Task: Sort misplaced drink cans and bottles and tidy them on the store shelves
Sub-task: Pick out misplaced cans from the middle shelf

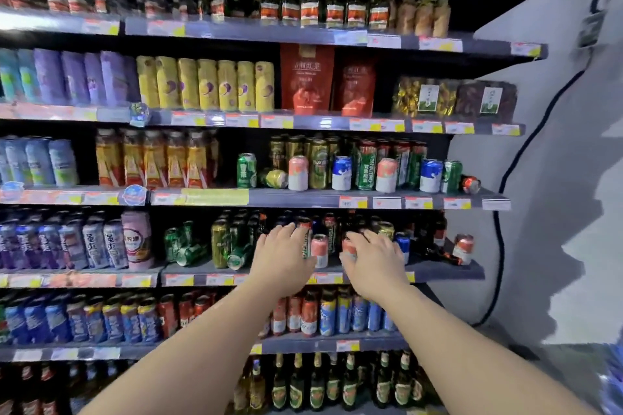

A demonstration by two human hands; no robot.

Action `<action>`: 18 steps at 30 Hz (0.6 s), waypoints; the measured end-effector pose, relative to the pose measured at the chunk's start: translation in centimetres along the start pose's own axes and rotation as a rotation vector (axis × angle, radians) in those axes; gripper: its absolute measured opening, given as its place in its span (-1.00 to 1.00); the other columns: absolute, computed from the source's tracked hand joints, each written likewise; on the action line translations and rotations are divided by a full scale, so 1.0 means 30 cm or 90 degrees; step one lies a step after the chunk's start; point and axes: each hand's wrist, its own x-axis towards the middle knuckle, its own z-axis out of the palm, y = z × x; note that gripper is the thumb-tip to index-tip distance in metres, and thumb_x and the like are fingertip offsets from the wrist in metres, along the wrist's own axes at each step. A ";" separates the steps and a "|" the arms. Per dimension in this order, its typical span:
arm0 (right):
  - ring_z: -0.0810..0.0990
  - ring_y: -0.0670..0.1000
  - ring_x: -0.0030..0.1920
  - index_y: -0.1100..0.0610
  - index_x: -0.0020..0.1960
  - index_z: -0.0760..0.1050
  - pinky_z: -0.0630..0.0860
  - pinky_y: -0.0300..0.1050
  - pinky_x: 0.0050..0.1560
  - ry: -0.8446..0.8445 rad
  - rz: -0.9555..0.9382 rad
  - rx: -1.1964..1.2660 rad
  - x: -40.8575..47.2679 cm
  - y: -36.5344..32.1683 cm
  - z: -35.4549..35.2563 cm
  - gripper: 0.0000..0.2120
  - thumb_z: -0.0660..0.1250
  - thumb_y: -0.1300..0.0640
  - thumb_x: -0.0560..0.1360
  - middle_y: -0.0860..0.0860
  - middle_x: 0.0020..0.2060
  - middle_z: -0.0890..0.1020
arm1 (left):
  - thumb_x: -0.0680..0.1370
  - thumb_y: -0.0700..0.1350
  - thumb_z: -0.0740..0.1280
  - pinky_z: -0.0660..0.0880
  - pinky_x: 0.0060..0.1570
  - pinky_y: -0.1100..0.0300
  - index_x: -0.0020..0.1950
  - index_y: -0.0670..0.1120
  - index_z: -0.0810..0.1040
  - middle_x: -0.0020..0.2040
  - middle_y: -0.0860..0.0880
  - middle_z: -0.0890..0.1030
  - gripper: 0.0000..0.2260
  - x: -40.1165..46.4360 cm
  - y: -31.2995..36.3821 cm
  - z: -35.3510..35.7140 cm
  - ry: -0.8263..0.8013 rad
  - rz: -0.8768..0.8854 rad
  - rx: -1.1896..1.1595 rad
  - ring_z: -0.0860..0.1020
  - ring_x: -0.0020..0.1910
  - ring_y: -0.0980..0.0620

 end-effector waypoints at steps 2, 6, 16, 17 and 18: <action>0.01 0.11 0.55 -0.08 0.53 0.14 -0.05 0.11 0.53 0.010 0.011 0.004 0.088 0.000 0.009 -0.50 0.05 -0.15 0.63 0.03 0.54 0.16 | 0.58 0.16 0.18 0.06 0.49 -0.09 0.54 0.01 0.15 0.56 -0.02 0.18 -0.42 0.100 -0.032 0.021 0.003 0.011 -0.007 0.09 0.54 -0.08; 0.00 0.11 0.56 -0.07 0.54 0.13 -0.05 0.12 0.53 0.003 0.019 0.000 0.224 0.008 0.039 -0.50 0.04 -0.15 0.63 0.03 0.55 0.14 | 0.56 0.16 0.19 0.10 0.48 -0.08 0.53 0.01 0.16 0.54 0.00 0.21 -0.42 0.242 -0.060 0.067 0.002 0.036 -0.006 0.12 0.53 -0.07; 0.08 0.11 0.53 -0.07 0.53 0.16 0.04 0.10 0.51 -0.015 0.016 0.018 0.538 0.165 0.156 -0.49 0.10 -0.16 0.61 0.04 0.53 0.20 | 0.54 0.19 0.23 0.20 0.43 -0.06 0.53 -0.02 0.21 0.52 -0.03 0.27 -0.38 0.541 -0.061 0.236 0.000 0.028 -0.002 0.21 0.50 -0.06; 0.11 0.12 0.52 -0.07 0.52 0.17 0.07 0.10 0.50 -0.009 0.016 0.013 0.573 0.199 0.159 -0.48 0.11 -0.16 0.60 0.05 0.52 0.23 | 0.54 0.20 0.23 0.20 0.43 -0.07 0.53 -0.02 0.20 0.52 -0.03 0.27 -0.38 0.572 -0.054 0.248 0.001 0.025 -0.004 0.21 0.50 -0.06; 0.14 0.12 0.51 -0.06 0.52 0.18 0.10 0.09 0.48 -0.002 0.016 0.008 0.608 0.234 0.158 -0.48 0.12 -0.16 0.60 0.05 0.50 0.25 | 0.54 0.20 0.23 0.20 0.43 -0.07 0.52 -0.03 0.21 0.51 -0.04 0.28 -0.39 0.604 -0.048 0.254 0.003 0.020 -0.007 0.21 0.50 -0.07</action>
